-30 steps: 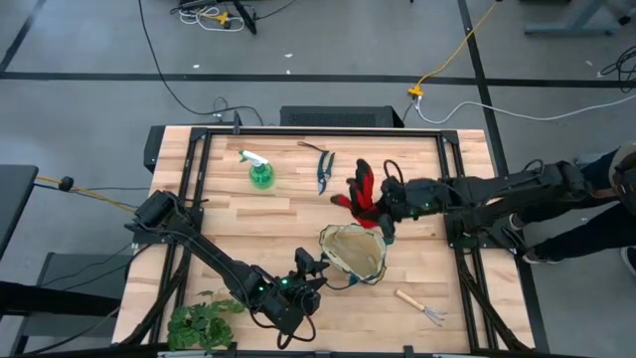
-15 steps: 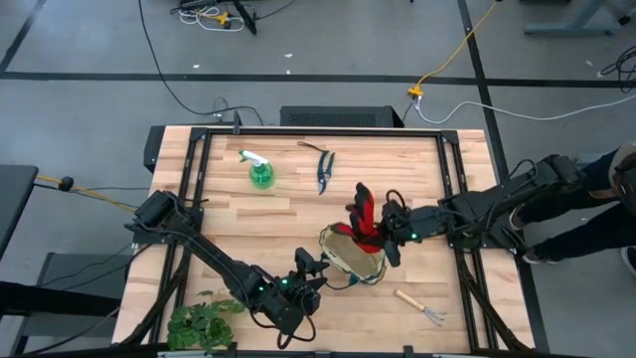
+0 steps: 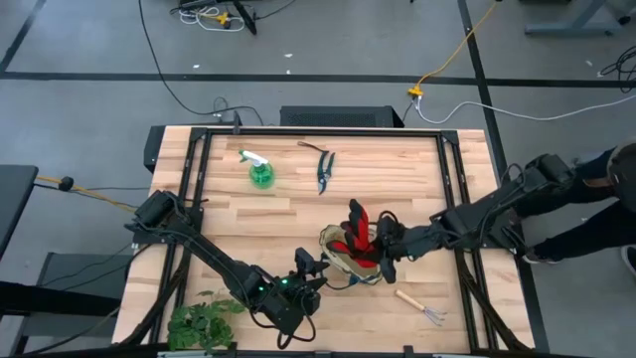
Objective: Pick & Place Garden tools in Gardening bag
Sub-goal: Put the red gloves into the green gardening bag
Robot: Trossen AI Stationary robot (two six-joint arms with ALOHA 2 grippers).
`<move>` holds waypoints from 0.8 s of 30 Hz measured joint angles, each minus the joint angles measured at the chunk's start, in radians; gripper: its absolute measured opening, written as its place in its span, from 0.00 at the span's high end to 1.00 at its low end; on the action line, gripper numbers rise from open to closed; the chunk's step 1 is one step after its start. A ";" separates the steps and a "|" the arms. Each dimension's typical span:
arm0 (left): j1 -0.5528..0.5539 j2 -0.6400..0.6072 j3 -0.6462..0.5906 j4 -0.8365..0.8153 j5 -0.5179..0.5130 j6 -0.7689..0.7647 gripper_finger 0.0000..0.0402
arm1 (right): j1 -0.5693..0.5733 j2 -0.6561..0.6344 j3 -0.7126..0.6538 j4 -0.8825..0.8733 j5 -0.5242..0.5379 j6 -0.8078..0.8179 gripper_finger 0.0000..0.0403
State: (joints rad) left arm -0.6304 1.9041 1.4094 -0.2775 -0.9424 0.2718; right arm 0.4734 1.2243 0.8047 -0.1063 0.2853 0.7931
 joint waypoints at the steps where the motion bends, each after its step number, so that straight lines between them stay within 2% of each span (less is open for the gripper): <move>1: 0.000 0.000 0.000 0.000 0.000 0.000 0.41 | 0.007 0.003 0.000 -0.002 0.010 0.001 0.87; 6: 0.000 0.000 0.000 0.000 0.000 0.000 0.41 | 0.022 0.005 0.000 -0.001 0.048 -0.003 0.87; 19: 0.000 0.000 0.000 0.000 0.001 -0.007 0.41 | 0.022 0.005 0.000 -0.016 0.048 0.002 0.87; 24: 0.000 0.000 0.000 0.000 0.001 -0.007 0.41 | 0.022 0.005 0.000 -0.023 0.074 0.003 0.82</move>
State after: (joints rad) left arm -0.6304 1.9041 1.4094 -0.2773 -0.9419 0.2649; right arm 0.4950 1.2293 0.8047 -0.1294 0.3592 0.7956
